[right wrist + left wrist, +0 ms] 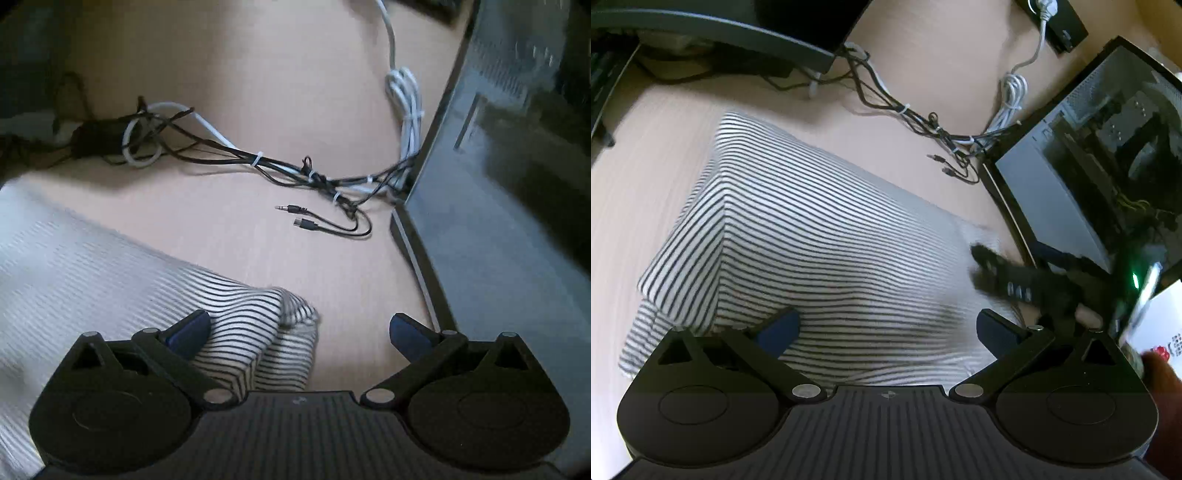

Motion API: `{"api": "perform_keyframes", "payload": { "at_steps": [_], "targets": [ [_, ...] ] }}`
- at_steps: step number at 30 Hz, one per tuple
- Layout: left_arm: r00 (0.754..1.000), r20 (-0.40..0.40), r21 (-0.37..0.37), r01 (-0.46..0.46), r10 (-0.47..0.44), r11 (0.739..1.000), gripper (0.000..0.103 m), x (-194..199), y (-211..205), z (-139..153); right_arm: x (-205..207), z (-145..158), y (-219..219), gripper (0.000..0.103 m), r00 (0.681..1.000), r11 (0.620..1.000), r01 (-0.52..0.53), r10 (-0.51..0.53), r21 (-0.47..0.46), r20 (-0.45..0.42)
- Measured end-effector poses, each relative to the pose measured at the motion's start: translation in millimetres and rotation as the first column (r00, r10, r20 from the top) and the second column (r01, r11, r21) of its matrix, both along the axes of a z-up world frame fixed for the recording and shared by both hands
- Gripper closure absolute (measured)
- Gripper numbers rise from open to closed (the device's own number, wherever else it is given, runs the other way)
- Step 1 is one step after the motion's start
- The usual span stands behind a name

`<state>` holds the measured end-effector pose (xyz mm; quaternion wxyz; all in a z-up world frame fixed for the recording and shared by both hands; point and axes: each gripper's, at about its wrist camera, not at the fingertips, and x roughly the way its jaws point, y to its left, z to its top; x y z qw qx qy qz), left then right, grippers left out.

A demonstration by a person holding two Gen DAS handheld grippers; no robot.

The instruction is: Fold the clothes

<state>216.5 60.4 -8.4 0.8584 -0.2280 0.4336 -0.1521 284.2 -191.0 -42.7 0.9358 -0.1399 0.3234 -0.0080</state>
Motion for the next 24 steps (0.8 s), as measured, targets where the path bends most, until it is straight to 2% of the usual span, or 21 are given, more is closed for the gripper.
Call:
{"api": "perform_keyframes", "payload": {
  "at_steps": [3,5,8,10,12,15,20,24],
  "targets": [
    [0.999,0.038,0.044,0.008,-0.01,0.999,0.0,10.2,1.6,-0.9,-30.2,-7.5,15.2,0.0,0.998,0.993,-0.039,0.045,-0.116,0.052],
    [0.998,0.061,0.098,0.0,-0.005,0.995,0.0,21.2,0.1,-0.9,-51.5,-6.2,18.9,0.0,0.997,0.993,-0.065,0.069,-0.102,0.041],
    [0.997,0.076,0.176,0.003,-0.016,0.984,0.0,38.7,-7.3,0.6,-70.2,0.9,8.0,0.0,0.994,0.992,-0.094,0.098,0.078,-0.048],
    [0.997,0.079,0.211,0.008,-0.025,0.978,0.0,48.0,-13.6,1.4,-76.1,3.8,1.2,0.0,0.985,0.974,-0.113,0.136,0.198,-0.109],
    [0.997,0.077,0.235,0.011,-0.03,0.972,0.0,55.7,-18.9,2.6,-82.9,5.7,2.5,0.0,0.978,0.965,-0.139,0.169,0.221,-0.122],
    [0.998,0.06,0.225,-0.008,-0.006,0.974,0.0,50.7,-17.3,11.1,-89.4,17.4,4.1,0.0,0.975,0.966,-0.171,0.194,0.193,-0.105],
    [0.998,0.06,0.169,-0.012,0.002,0.985,0.0,12.4,-14.9,26.9,-94.1,46.9,-16.2,0.0,0.981,0.952,-0.174,0.188,0.251,-0.036],
    [0.998,0.046,0.125,0.046,-0.052,0.991,0.0,-22.8,-29.7,27.1,-88.4,46.6,-17.2,0.0,0.981,0.963,-0.186,0.193,0.193,-0.019]
  ]
}}
